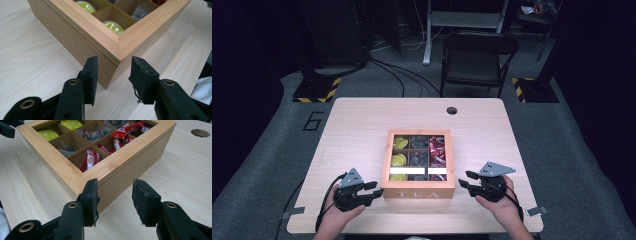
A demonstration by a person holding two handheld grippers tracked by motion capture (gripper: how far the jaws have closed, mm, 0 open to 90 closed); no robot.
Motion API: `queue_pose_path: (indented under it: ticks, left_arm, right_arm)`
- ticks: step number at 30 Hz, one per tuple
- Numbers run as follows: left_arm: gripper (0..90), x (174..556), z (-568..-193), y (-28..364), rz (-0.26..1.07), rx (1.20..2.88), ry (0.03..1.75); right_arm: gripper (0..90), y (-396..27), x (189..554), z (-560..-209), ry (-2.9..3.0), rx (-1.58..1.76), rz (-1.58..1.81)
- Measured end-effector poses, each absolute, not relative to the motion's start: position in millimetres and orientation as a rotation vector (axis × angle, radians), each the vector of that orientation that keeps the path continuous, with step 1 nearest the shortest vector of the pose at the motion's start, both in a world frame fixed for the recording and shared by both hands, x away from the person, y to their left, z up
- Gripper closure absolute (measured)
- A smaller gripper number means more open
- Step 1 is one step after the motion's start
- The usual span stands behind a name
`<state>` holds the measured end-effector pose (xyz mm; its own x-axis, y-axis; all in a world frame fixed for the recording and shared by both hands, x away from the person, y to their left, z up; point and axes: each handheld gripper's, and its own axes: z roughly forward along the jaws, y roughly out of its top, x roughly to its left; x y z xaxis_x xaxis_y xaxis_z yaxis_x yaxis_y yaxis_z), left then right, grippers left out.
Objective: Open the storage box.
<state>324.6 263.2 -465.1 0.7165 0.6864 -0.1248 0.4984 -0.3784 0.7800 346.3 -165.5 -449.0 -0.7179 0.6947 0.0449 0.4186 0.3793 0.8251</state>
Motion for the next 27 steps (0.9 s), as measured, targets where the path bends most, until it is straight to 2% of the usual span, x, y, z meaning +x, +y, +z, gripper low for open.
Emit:
queue_pose_path:
  ticks: [14,27]
  left_arm:
    - [64.6,326.0,-471.5,254.6,0.302,2.085,0.894]
    - [65.5,324.9,-466.4,252.3,0.318,2.11,0.881]
  right_arm:
    - [54.4,-162.9,346.1,-454.4,2.337,0.981,1.249]
    - [54.0,-162.0,345.6,-457.0,2.347,0.973,1.243]
